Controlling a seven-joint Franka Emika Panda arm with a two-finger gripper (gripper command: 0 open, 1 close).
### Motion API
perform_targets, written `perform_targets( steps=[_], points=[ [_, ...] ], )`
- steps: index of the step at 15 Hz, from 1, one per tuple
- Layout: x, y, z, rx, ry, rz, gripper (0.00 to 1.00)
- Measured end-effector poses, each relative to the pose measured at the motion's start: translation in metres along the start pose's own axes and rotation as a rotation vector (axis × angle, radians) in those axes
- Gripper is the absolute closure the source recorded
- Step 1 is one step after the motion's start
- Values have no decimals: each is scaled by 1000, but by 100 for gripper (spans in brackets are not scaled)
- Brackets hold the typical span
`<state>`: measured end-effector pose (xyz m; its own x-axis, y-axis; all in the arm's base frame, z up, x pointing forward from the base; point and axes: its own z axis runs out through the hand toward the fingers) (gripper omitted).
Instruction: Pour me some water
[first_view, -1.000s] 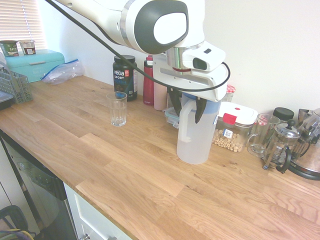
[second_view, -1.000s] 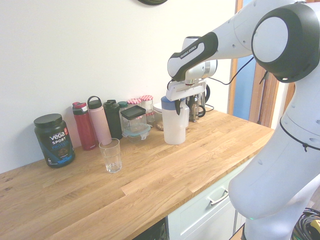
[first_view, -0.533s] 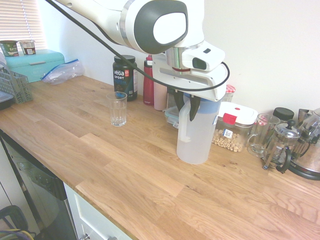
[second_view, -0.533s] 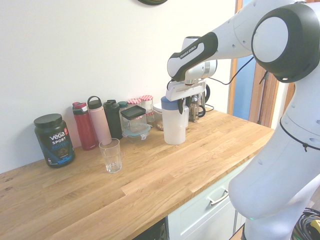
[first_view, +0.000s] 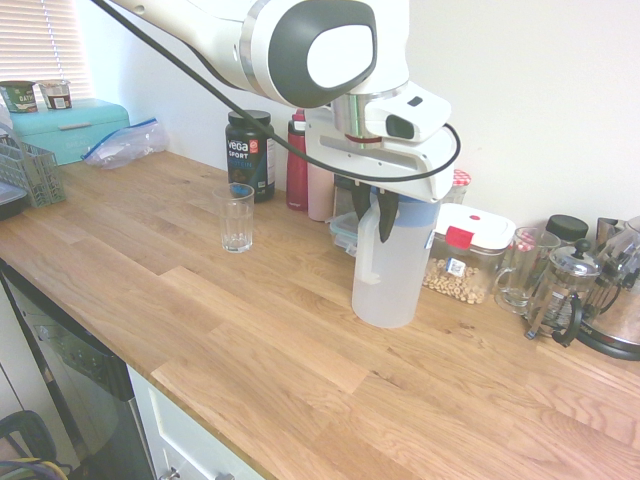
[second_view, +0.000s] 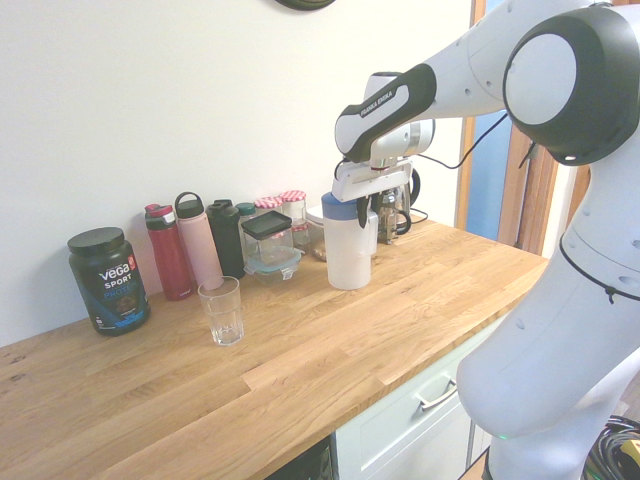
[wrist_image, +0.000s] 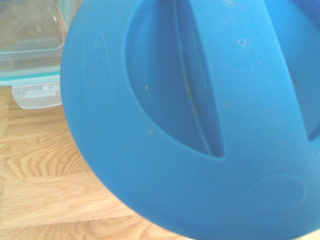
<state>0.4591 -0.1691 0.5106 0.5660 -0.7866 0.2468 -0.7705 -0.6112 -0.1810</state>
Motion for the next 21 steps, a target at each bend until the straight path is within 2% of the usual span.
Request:
perform_targets(
  steps=[7, 10, 13, 17, 21],
  points=[
    [7, -4, -45, 30, 34, -18, 100],
    [0, -11, -56, 24, 19, -75, 100],
    [-19, -28, -71, 18, -7, -170, 100],
    [-51, -49, -85, 6, -83, -380, 100],
    [-79, -76, -89, -30, -95, -599, 100]
  ],
)
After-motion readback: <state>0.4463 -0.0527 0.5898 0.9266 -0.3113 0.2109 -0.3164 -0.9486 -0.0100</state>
